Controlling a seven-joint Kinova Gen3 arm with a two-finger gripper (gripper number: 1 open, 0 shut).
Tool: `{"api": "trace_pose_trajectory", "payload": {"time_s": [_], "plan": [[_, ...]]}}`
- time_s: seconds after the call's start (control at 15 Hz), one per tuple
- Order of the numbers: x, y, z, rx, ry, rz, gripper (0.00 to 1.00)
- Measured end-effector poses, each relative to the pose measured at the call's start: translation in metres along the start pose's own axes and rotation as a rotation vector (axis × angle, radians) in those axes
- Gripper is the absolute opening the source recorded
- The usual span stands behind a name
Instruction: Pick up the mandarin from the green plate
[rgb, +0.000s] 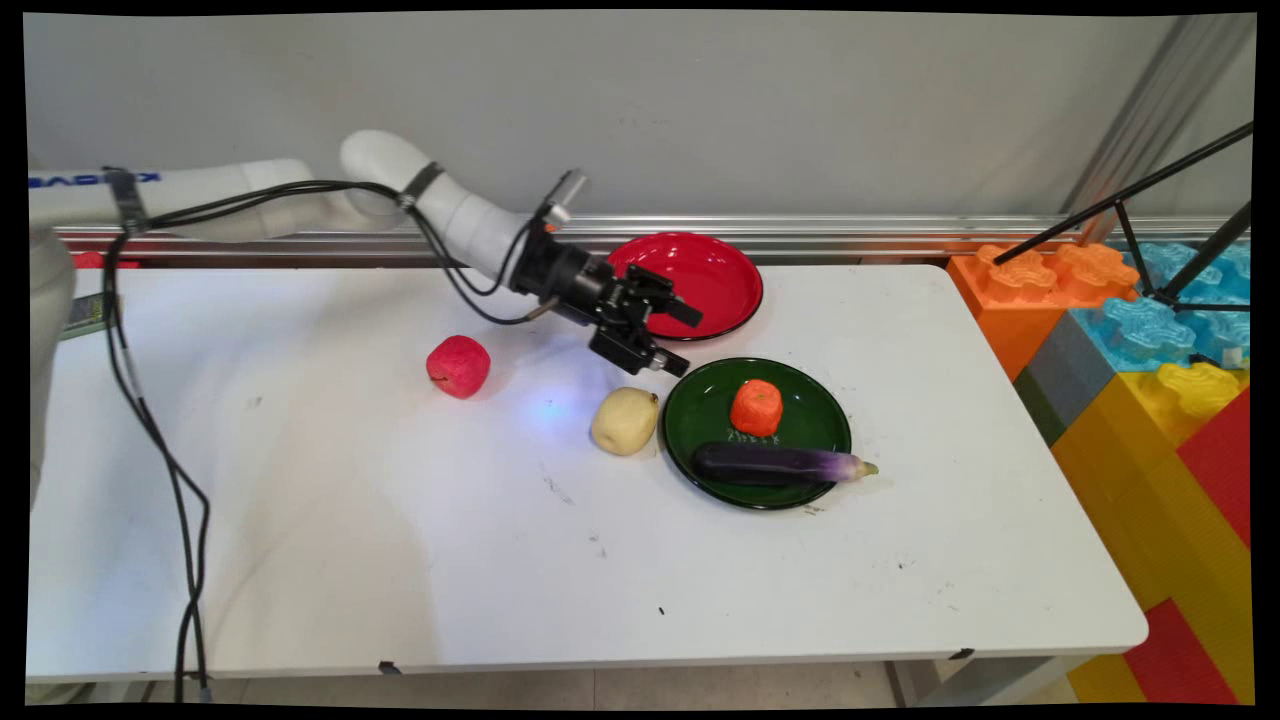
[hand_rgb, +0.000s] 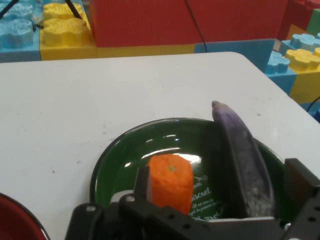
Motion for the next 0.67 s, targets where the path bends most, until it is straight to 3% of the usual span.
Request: {"api": "trace_pose_trajectory", "payload": {"time_s": [0.67], "plan": [[-0.003, -0.028, 0.046, -0.064, -0.077, 0.019, 1.0]]}}
